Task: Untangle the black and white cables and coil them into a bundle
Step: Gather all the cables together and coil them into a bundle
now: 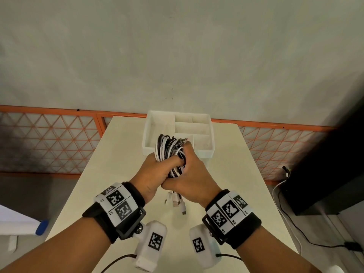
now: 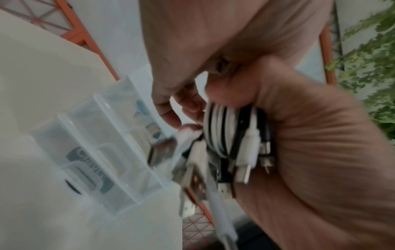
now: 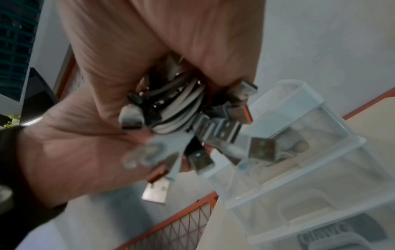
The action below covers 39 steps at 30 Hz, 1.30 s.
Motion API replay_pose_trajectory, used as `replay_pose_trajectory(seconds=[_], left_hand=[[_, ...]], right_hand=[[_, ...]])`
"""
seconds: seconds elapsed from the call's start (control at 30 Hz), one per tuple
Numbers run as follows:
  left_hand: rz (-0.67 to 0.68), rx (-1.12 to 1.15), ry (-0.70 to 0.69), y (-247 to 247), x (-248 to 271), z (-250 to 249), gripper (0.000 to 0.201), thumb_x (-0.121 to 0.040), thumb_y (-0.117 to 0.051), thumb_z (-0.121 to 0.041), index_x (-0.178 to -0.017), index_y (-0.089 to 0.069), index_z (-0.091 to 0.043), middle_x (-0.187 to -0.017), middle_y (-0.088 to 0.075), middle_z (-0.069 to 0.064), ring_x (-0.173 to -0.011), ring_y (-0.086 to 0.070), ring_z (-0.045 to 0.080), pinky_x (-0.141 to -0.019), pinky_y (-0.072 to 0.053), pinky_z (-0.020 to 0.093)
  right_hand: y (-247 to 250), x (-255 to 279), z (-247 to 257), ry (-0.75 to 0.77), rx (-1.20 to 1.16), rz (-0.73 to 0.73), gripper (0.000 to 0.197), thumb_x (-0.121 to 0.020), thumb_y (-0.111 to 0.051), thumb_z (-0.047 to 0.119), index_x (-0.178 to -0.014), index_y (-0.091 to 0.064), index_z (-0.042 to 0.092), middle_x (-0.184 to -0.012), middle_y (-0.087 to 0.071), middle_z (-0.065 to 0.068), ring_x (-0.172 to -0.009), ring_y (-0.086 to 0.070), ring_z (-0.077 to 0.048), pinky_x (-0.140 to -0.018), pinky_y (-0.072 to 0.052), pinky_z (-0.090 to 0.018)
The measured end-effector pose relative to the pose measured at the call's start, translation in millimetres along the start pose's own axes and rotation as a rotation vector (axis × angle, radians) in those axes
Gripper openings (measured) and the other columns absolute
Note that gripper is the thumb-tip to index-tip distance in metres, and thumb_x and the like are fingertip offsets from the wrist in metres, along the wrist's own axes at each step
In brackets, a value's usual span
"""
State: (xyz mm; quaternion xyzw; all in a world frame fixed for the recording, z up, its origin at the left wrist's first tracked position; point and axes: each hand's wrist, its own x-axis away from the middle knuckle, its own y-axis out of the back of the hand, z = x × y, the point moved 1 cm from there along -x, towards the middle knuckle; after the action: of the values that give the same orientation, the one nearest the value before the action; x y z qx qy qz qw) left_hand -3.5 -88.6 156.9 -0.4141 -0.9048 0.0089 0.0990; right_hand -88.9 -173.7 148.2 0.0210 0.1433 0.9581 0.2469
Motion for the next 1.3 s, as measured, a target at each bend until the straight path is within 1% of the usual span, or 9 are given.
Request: replay_pose_trajectory(seconds=[0.13,0.37,0.47,0.6,0.77,0.87,0.93,1.13,1.3], left_hand=[[-0.141,-0.148,-0.041,8.0,-4.7,-2.1,0.023,-0.073,-0.072,-0.003,-0.095,-0.071,-0.009,-0.09,-0.074,0.016,-0.086,-0.072,0.029,-0.077,-0.059,0.044],[-0.081,-0.388,0.041,16.5,-5.3,-3.2,0.024,-0.065,-0.074,-0.01,-0.088,-0.073,-0.02,-0.082,-0.077,0.002,-0.081,-0.074,0.02,-0.078,-0.061,0.047],[-0.161,-0.526,-0.018,13.3,-4.9,-0.6,0.02,-0.068,-0.067,-0.014,-0.088,-0.069,-0.017,-0.08,-0.074,0.001,-0.077,-0.071,0.018,-0.071,-0.061,0.039],[-0.261,-0.618,-0.068,8.8,-6.5,3.5,0.021,-0.079,-0.062,-0.013,-0.1,-0.06,-0.014,-0.087,-0.066,-0.001,-0.075,-0.061,0.009,-0.054,-0.044,0.02],[-0.017,-0.296,0.077,17.8,-7.7,4.3,0.042,-0.073,-0.077,-0.004,-0.11,-0.06,-0.015,-0.103,-0.072,0.009,-0.093,-0.071,0.024,-0.079,-0.061,0.041],[0.159,-0.09,0.162,26.6,-5.4,0.3,0.054,-0.075,-0.081,0.001,-0.121,-0.057,-0.013,-0.113,-0.072,0.013,-0.103,-0.071,0.028,-0.086,-0.059,0.041],[0.2,-0.106,0.156,27.7,-4.7,0.7,0.055,-0.075,-0.08,0.003,-0.122,-0.057,-0.012,-0.114,-0.071,0.014,-0.102,-0.071,0.027,-0.081,-0.06,0.037],[-0.016,-0.268,0.061,19.0,-12.5,15.5,0.048,-0.071,-0.084,0.0,-0.113,-0.064,-0.014,-0.099,-0.074,0.008,-0.086,-0.074,0.022,-0.068,-0.061,0.034],[-0.08,-0.429,0.095,15.4,-15.1,37.2,0.047,-0.07,-0.085,-0.01,-0.11,-0.061,-0.019,-0.1,-0.07,0.001,-0.09,-0.071,0.019,-0.075,-0.062,0.04]], right_hand=[[4.5,1.6,-2.3,0.001,0.158,0.026,0.09,-0.064,-0.079,0.003,-0.139,-0.038,0.032,-0.092,-0.068,0.011,-0.077,-0.07,-0.006,-0.059,-0.052,-0.016],[1.0,2.3,-11.2,-0.016,0.339,0.032,0.094,-0.063,-0.087,0.031,-0.139,-0.032,0.038,-0.103,-0.071,0.011,-0.088,-0.071,-0.009,-0.076,-0.063,-0.031],[-1.9,-0.5,-15.4,0.009,0.406,0.009,0.087,-0.061,-0.08,0.029,-0.135,-0.035,0.038,-0.094,-0.072,0.01,-0.079,-0.072,-0.013,-0.071,-0.063,-0.039],[-2.9,-2.7,-17.6,0.028,0.514,-0.02,0.084,-0.059,-0.076,0.029,-0.132,-0.035,0.038,-0.092,-0.07,0.01,-0.077,-0.07,-0.016,-0.068,-0.061,-0.043],[4.1,-0.8,-20.5,-0.007,0.57,0.006,0.088,-0.059,-0.076,0.03,-0.135,-0.032,0.039,-0.096,-0.069,0.009,-0.082,-0.069,-0.02,-0.07,-0.061,-0.042],[9.1,-1.5,-23.3,-0.027,0.529,0.032,0.093,-0.056,-0.077,0.032,-0.137,-0.031,0.04,-0.1,-0.07,0.009,-0.083,-0.071,-0.019,-0.071,-0.063,-0.043],[9.8,-2.5,-24.0,-0.023,0.571,0.058,0.095,-0.057,-0.079,0.032,-0.138,-0.029,0.04,-0.103,-0.069,0.009,-0.086,-0.07,-0.019,-0.073,-0.062,-0.043],[8.0,-8.7,-28.3,-0.08,0.694,0.098,0.112,-0.054,-0.085,0.06,-0.142,-0.017,0.045,-0.116,-0.067,0.015,-0.098,-0.067,-0.017,-0.085,-0.056,-0.039],[-0.7,-7.0,-50.6,-0.097,0.805,0.049,0.086,-0.064,-0.074,0.038,-0.134,-0.026,0.037,-0.102,-0.067,0.011,-0.086,-0.066,-0.022,-0.074,-0.058,-0.038]])
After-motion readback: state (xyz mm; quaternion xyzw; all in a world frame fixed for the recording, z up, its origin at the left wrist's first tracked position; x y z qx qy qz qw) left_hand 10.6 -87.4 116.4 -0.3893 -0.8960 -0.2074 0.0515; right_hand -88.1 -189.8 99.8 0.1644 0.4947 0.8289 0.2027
